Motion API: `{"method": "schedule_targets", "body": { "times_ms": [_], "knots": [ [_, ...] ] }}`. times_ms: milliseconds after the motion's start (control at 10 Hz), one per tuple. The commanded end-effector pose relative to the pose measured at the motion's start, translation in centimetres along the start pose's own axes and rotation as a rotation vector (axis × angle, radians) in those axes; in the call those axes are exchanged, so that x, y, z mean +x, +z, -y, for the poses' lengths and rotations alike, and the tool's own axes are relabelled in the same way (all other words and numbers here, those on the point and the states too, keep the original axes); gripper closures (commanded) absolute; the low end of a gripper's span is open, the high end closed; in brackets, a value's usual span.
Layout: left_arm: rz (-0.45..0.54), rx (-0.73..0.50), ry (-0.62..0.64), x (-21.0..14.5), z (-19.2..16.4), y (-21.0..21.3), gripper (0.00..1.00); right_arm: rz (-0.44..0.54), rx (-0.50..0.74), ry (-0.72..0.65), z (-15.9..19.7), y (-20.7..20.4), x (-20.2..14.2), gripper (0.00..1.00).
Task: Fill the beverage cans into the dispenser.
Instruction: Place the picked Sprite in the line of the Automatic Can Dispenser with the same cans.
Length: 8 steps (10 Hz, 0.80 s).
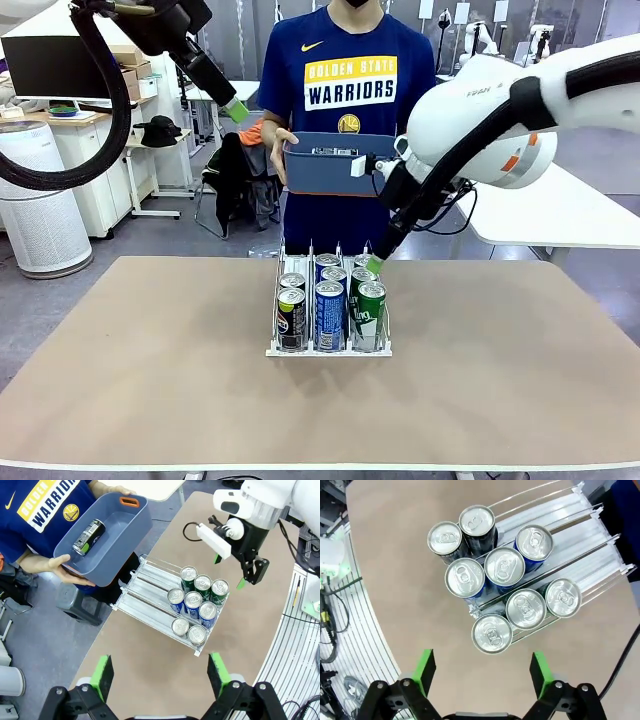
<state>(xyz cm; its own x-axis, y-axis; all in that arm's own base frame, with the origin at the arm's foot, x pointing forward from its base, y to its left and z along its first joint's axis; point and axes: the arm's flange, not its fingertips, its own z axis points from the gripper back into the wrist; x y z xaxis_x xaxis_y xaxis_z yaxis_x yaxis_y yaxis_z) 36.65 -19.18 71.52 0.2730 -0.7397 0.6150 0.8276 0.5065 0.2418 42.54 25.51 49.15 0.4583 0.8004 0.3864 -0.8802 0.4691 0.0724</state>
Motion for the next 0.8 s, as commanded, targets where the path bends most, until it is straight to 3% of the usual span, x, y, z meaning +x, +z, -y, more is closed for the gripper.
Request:
{"method": "schedule_targets", "body": {
  "times_ms": [0, 700],
  "knots": [
    [-0.003, 0.003, 0.003, -0.10, -0.06, -0.01, 0.00, -0.020, 0.004, 0.010, 0.32, -0.95, 0.31, 0.00],
    [-0.003, 0.003, 0.003, -0.10, -0.06, -0.01, 0.00, -0.020, 0.004, 0.010, 0.32, -0.95, 0.31, 0.00]
  ]
}}
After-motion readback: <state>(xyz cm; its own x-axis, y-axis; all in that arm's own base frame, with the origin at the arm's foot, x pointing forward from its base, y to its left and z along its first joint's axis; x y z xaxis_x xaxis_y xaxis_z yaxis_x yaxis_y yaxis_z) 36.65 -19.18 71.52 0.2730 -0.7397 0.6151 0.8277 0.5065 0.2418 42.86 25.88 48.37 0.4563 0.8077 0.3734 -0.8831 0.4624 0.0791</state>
